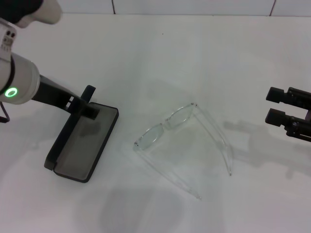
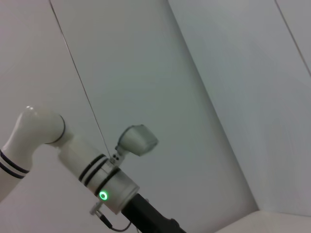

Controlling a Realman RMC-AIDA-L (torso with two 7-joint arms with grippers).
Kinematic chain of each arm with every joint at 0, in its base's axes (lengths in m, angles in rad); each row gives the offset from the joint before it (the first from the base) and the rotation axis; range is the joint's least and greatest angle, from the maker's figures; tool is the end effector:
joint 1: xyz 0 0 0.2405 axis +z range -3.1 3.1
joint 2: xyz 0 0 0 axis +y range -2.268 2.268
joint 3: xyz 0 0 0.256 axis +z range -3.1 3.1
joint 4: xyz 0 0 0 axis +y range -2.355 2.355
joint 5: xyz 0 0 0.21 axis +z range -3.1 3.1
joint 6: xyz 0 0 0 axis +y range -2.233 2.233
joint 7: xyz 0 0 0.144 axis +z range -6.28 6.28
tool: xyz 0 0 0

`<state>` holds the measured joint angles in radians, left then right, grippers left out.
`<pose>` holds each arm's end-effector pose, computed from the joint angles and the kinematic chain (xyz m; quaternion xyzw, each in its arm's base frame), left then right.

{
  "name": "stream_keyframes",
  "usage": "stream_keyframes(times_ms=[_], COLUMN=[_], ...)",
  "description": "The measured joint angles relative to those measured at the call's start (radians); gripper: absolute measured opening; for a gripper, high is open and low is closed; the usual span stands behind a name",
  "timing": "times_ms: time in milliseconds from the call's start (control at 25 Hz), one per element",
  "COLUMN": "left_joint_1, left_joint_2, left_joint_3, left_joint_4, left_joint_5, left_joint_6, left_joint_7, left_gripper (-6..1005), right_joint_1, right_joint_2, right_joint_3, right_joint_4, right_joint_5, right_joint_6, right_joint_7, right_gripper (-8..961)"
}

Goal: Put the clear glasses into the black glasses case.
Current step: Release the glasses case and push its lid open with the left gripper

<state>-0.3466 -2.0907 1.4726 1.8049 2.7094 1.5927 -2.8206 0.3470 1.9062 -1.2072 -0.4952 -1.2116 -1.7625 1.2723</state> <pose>-0.1759 0.3148 0.0416 -0.8669 -0.3766 0.1371 0.2963 0.2676 0.2765 0.0382 -0.8818 0.1941 0.4229 0.0773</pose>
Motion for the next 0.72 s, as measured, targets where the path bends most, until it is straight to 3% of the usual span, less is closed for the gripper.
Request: stream_keyframes(times_ms=[200, 520, 720], left_joint_1=[-0.033, -0.045, -0.048], left_joint_2=[0.001, 0.001, 0.002], left_joint_3=[-0.001, 0.001, 0.001], left_joint_4=[-0.104, -0.138, -0.137], left_joint_5=[0.030, 0.061, 0.061], left_joint_6=[-0.028, -0.027, -0.023], left_joint_7=[0.002, 0.009, 0.011], left_gripper=[837, 834, 627], right_joint_1=[-0.003, -0.002, 0.001], right_joint_2=[0.000, 0.001, 0.001], right_joint_3=[0.001, 0.025, 0.029], right_joint_4=[0.001, 0.001, 0.001], right_joint_5=[0.000, -0.002, -0.002], right_joint_6=[0.004, 0.013, 0.017], right_joint_7=[-0.001, -0.001, -0.007], right_gripper=[633, 634, 633])
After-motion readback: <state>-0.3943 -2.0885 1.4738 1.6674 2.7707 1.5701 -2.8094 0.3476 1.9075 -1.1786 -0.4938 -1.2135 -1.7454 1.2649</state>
